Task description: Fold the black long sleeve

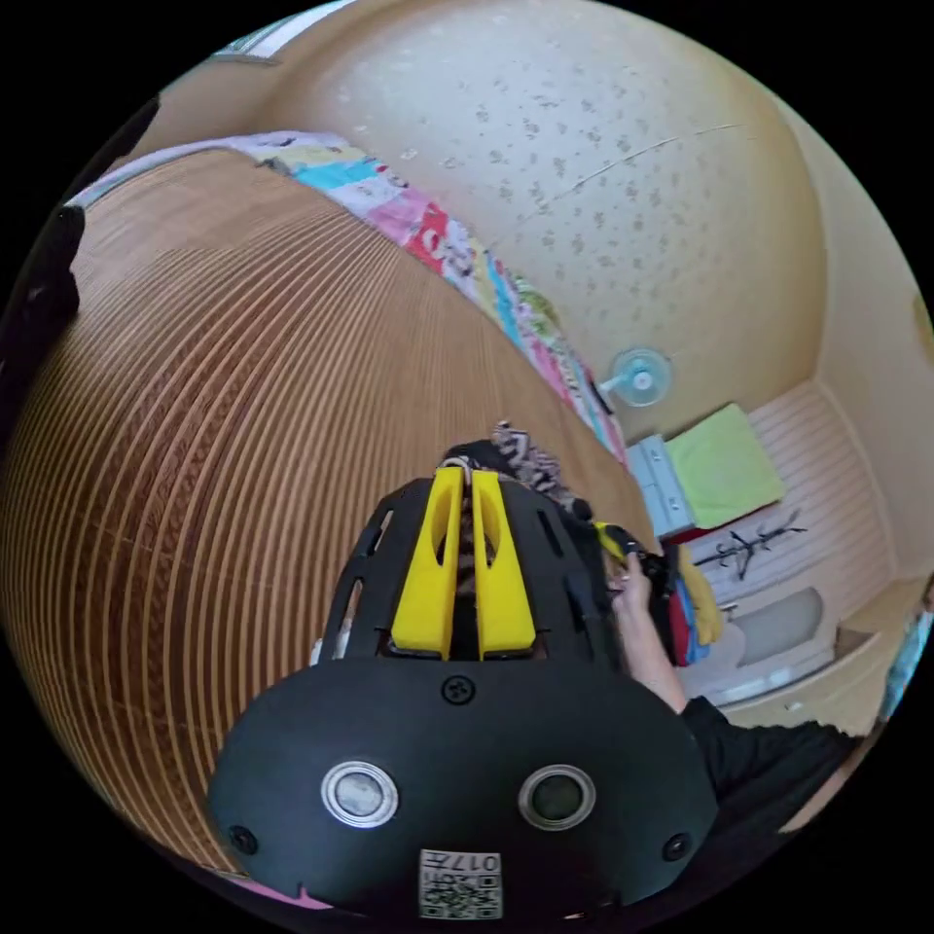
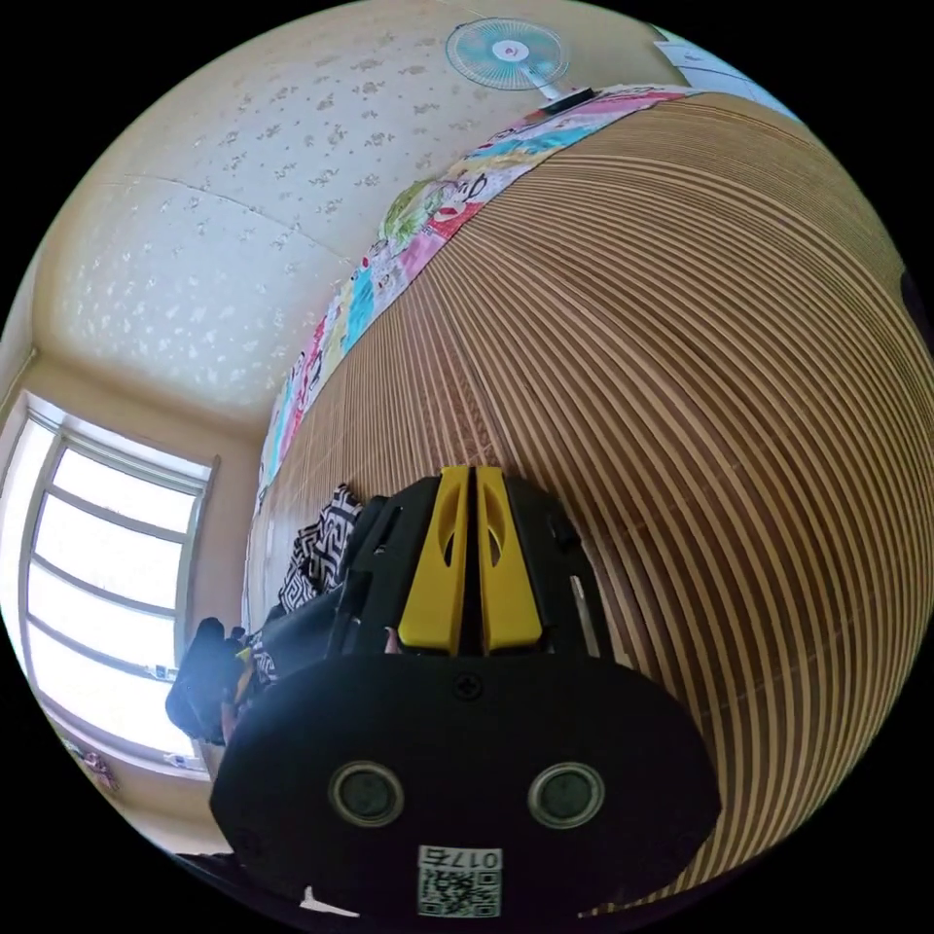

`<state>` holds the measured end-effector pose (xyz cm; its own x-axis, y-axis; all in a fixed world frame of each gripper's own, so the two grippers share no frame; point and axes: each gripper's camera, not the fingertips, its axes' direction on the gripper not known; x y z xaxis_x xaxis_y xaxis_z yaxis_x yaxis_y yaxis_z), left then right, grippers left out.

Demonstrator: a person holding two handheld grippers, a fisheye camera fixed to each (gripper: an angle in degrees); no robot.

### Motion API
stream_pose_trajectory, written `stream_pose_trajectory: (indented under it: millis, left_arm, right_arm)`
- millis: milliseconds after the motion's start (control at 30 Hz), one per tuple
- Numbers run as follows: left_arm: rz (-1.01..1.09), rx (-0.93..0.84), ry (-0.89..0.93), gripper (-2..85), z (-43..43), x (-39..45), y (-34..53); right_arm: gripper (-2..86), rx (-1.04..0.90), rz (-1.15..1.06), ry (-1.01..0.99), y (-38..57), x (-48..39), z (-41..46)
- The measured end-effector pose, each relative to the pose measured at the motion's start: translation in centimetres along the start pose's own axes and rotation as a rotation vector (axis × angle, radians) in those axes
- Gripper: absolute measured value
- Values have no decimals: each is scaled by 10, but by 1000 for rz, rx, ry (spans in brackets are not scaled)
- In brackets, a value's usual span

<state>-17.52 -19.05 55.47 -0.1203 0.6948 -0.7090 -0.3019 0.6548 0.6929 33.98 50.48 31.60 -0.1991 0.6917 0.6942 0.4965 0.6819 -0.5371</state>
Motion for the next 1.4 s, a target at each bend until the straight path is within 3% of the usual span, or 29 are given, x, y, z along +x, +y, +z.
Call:
stream_pose_trajectory:
  millis: [100,233,333,467,733,1000,1167,1300,1400]
  left_arm:
    - [-49,-32,-20,52,19,-17,-6]
    - [-1,54,-17,123,-24,-6,14]
    - [109,-71,-48,125,-47,9,49]
    - [182,-307,-70,123,-66,28,133]
    - [183,-459,-252,134,-107,64,224]
    - [276,-686,-368,124,-56,60,199]
    - [257,-758,-188,42,-57,48,186]
    - [228,-721,8,36,-100,34,180]
    - [114,-535,328,6,-156,9,173]
  right_arm:
    - [25,-5,-50,56,-2,-10,-12]
    - [55,20,-204,-27,20,-20,-68]
    - [67,-52,-334,-53,67,-19,-117]
    - [79,-298,-443,-105,155,3,-170]
    - [116,-520,-343,-4,256,47,-242]
    - [115,-642,-262,-41,248,58,-242]
    - [40,-730,-297,10,234,50,-250]
    - [14,-791,-240,-189,228,61,-282]
    - [9,-708,-185,-371,220,77,-325]
